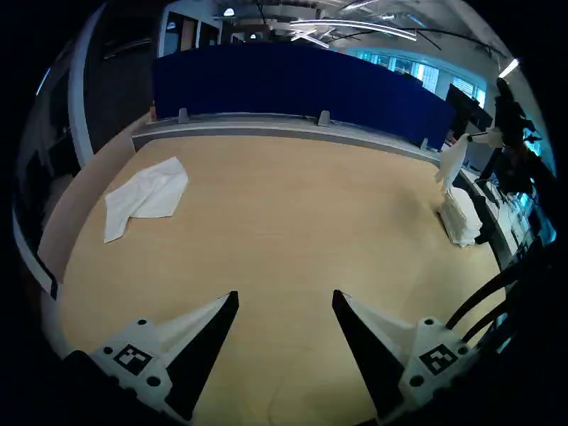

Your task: Fold towel

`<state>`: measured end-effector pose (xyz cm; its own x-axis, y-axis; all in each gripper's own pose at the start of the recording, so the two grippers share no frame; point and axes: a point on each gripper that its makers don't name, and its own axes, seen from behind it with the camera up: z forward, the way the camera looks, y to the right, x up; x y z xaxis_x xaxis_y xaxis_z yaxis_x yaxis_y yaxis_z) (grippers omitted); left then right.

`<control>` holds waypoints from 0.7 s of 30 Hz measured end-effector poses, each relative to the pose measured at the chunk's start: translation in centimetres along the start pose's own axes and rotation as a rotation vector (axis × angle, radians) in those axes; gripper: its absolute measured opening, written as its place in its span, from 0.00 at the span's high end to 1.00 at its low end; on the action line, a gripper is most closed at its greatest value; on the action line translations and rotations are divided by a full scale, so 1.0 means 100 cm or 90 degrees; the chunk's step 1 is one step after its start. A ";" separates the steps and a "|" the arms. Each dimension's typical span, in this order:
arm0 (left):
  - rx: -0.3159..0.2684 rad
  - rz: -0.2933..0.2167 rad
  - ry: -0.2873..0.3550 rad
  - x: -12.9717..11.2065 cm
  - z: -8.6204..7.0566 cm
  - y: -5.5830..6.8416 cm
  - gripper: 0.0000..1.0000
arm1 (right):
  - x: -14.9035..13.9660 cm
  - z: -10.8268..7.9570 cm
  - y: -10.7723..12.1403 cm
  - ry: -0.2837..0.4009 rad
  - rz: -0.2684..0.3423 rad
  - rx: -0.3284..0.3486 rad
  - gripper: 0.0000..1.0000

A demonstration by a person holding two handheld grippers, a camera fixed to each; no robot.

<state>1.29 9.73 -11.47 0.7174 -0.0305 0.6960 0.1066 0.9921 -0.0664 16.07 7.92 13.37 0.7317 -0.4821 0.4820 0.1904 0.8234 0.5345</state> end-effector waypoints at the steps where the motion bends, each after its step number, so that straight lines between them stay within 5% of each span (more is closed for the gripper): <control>1: 0.000 0.000 -0.001 0.000 0.000 0.001 0.02 | 0.000 0.000 0.007 -0.001 0.002 -0.004 0.97; 11: 0.007 -0.001 -0.005 0.000 0.001 0.006 0.02 | -0.007 -0.001 0.068 -0.006 0.034 -0.044 0.97; 21: 0.003 0.003 -0.009 -0.001 0.004 0.015 0.02 | -0.037 -0.011 0.084 -0.028 0.047 -0.058 0.97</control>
<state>1.16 11.29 -11.34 0.7081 -0.0243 0.7057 0.1007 0.9927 -0.0668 15.70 16.93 15.30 0.7173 -0.4296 0.5485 0.1967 0.8801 0.4321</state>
